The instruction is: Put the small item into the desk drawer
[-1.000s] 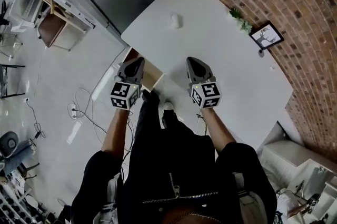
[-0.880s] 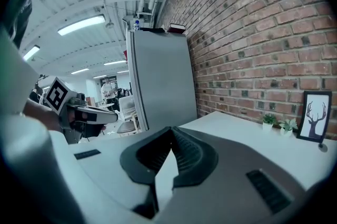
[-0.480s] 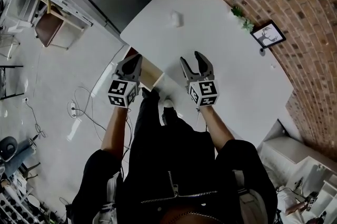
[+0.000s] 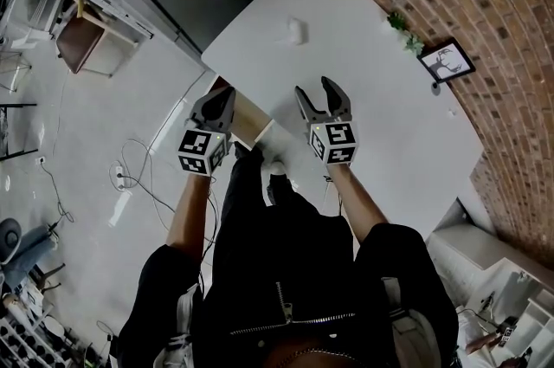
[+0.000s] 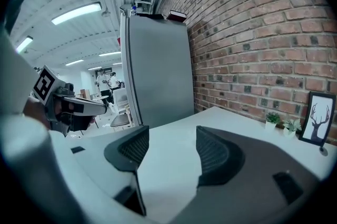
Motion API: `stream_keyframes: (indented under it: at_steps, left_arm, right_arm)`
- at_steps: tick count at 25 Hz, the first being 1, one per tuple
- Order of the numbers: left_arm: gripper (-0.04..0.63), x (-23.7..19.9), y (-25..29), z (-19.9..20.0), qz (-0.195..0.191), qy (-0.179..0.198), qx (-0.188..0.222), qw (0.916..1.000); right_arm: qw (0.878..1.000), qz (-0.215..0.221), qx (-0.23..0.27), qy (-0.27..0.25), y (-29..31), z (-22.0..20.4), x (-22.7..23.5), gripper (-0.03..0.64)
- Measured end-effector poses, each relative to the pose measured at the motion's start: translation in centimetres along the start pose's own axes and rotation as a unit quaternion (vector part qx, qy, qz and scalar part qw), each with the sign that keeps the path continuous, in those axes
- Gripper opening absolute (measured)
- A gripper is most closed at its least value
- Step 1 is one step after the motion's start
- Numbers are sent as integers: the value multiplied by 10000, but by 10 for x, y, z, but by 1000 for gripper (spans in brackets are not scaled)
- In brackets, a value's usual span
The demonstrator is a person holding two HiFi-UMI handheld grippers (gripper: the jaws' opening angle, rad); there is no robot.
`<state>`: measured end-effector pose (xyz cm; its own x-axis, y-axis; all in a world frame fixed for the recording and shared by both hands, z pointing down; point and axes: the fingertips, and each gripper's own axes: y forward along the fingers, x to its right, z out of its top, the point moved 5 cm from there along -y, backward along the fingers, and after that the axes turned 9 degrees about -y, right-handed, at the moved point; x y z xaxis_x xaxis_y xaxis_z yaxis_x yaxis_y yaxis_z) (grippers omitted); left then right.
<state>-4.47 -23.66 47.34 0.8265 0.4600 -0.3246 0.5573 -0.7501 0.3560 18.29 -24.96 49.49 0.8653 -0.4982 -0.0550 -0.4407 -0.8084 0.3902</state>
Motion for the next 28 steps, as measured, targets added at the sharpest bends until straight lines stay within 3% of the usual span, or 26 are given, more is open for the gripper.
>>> stream_keyframes:
  at_steps: [18,28]
  left_arm:
    - [21,-64,12,-8,134,-286,-249,9992]
    - [21,-100,24,-10,193,-415,-403,9981]
  right_arm:
    - [9988,-67,-487,-9,116,-4,22,272]
    - [9904,-283,-1345,131,176,-34,41,310]
